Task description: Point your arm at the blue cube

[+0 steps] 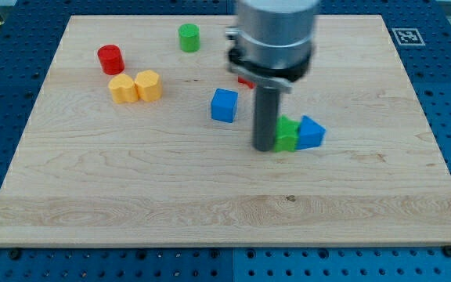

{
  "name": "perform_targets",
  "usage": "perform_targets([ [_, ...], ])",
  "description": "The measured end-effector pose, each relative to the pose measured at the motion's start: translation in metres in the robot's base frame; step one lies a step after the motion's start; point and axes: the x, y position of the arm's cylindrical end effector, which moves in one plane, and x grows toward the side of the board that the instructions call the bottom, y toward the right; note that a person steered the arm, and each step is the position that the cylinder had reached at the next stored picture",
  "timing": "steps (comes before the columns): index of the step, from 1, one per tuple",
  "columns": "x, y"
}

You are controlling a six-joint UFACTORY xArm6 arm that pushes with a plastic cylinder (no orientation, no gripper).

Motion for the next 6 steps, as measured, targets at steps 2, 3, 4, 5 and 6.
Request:
perform_targets([
  [2, -0.019, -0.034],
  [3, -0.035, -0.099],
  [4, -0.045, -0.154],
  [5, -0.056, -0.147],
  [6, -0.057, -0.109],
])
